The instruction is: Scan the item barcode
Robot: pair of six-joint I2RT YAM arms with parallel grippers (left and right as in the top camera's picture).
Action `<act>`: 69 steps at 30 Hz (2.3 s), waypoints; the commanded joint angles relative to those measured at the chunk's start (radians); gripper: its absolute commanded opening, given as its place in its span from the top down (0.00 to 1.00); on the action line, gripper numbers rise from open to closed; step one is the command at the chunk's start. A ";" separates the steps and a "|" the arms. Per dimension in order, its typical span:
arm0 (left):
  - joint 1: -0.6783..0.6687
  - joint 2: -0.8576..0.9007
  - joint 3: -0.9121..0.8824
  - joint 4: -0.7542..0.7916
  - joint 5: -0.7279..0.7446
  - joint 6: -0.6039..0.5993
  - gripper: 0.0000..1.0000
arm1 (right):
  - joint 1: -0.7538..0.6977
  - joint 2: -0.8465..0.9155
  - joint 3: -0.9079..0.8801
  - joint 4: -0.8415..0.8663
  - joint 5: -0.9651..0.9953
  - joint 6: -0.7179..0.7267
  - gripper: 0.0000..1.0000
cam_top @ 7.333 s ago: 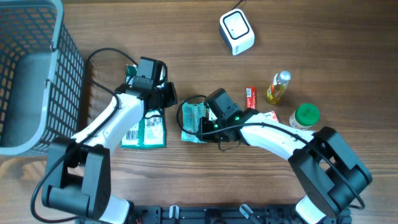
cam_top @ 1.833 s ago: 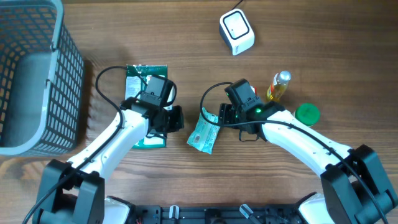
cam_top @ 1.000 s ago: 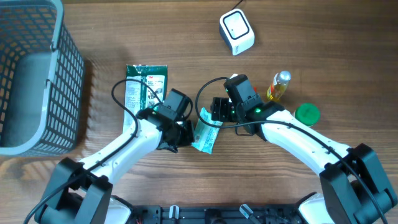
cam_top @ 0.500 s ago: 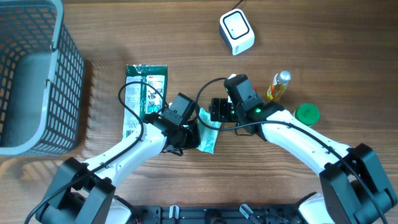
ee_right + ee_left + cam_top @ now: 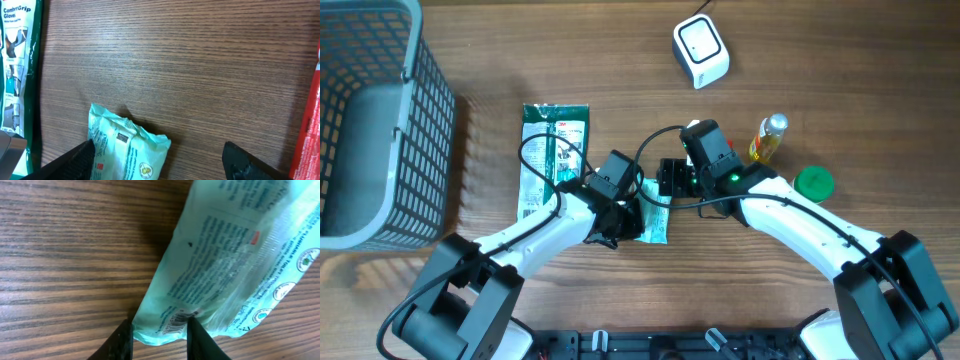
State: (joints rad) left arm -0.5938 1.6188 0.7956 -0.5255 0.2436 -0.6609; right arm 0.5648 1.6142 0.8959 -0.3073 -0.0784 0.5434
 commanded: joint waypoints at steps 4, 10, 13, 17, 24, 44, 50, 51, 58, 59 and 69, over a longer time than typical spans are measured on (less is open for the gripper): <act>-0.002 0.027 -0.010 0.024 -0.060 0.002 0.75 | -0.003 0.017 -0.006 -0.005 -0.012 -0.017 0.18; 0.005 0.027 -0.005 0.048 -0.079 0.028 0.77 | -0.003 0.017 -0.006 -0.008 -0.012 -0.017 0.18; 0.021 0.027 0.002 0.053 -0.090 0.053 0.78 | -0.003 0.017 -0.006 -0.013 -0.012 -0.017 0.18; 0.045 0.027 0.004 0.072 -0.089 0.131 0.76 | -0.003 0.017 -0.006 -0.018 -0.012 -0.017 0.18; 0.094 0.027 0.004 0.097 -0.097 0.222 0.76 | -0.003 0.017 -0.006 -0.019 -0.013 -0.012 0.19; 0.121 -0.022 0.168 -0.135 -0.100 0.238 0.73 | -0.003 0.017 -0.006 -0.037 -0.053 0.014 0.17; 0.121 -0.020 0.168 -0.137 -0.108 0.235 0.72 | -0.003 0.017 -0.006 -0.043 -0.053 0.014 0.17; 0.121 -0.020 0.168 -0.138 -0.108 0.235 0.71 | -0.003 0.017 -0.006 -0.044 -0.053 0.014 0.17; 0.121 -0.020 0.168 -0.177 -0.108 0.236 0.66 | -0.003 0.017 -0.006 -0.045 -0.053 0.013 0.16; 0.121 -0.020 0.168 -0.180 -0.108 0.236 0.65 | -0.003 0.017 -0.006 -0.045 -0.053 0.013 0.16; 0.164 -0.020 0.179 -0.214 -0.091 0.265 0.55 | -0.003 0.017 -0.006 -0.045 -0.049 0.007 0.16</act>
State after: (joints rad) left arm -0.4675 1.6150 0.9497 -0.7128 0.1505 -0.4213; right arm 0.5648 1.6176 0.8959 -0.3511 -0.1158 0.5480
